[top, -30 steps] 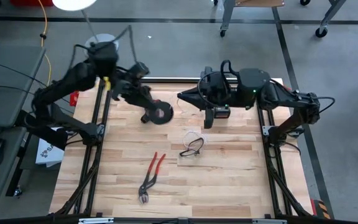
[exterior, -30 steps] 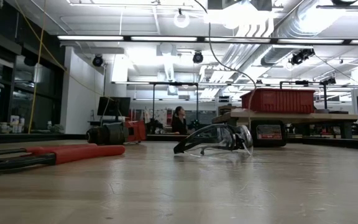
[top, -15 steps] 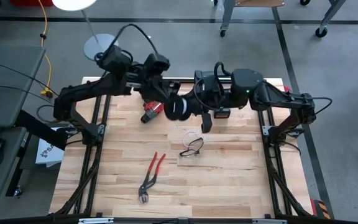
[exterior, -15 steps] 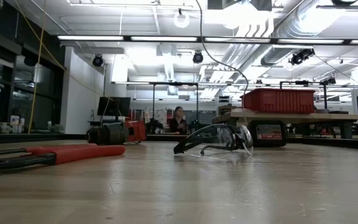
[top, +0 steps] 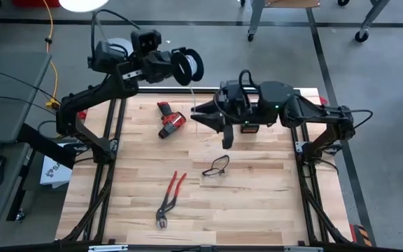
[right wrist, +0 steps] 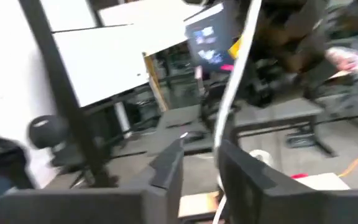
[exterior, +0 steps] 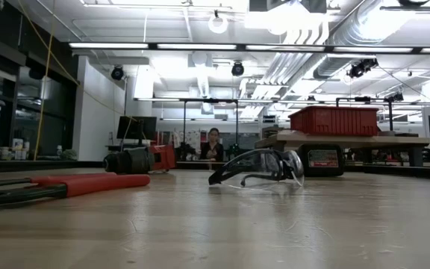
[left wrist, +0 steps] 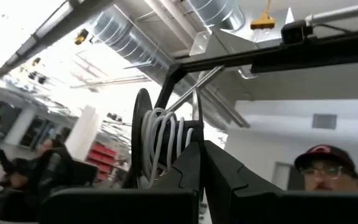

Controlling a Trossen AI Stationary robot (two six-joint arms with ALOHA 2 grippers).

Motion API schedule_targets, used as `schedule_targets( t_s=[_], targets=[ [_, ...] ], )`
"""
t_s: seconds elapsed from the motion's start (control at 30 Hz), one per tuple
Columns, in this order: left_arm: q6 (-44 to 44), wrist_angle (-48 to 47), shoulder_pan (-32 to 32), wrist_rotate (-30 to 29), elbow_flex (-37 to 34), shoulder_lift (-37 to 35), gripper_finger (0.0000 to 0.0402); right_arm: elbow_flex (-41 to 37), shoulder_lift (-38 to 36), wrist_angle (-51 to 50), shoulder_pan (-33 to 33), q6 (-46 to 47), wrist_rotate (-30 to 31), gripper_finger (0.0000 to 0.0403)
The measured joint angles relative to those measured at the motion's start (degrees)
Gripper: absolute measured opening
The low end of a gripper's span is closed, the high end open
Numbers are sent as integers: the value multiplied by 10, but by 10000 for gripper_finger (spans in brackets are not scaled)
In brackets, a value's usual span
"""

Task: Coil cords
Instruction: Coil the white wire onto the black spool

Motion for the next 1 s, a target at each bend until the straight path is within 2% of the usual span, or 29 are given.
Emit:
schedule_targets(
  t_s=[0.13, 0.23, 0.37, 0.63, 0.87, 1.0],
  targets=[
    [31, -7, 4, -13, -1, -8, 0, 1, 10, 11, 5, -26, 54, 139],
    [45, -4, 5, -25, -1, -15, 0, 1, 24, 12, 4, -27, 60, 154],
    [58, -5, 9, -48, -1, -16, 0, 1, 35, 23, 5, -37, 52, 155],
    [52, -2, 11, -46, -1, -18, 0, 1, 29, 35, 16, -64, 124, 152],
    [52, 3, 11, -45, -1, -27, 0, 1, 14, 22, 60, -181, 278, 152],
    [53, 0, 11, -47, -1, -26, 0, 1, 22, 17, 51, -191, 290, 152]
  ],
)
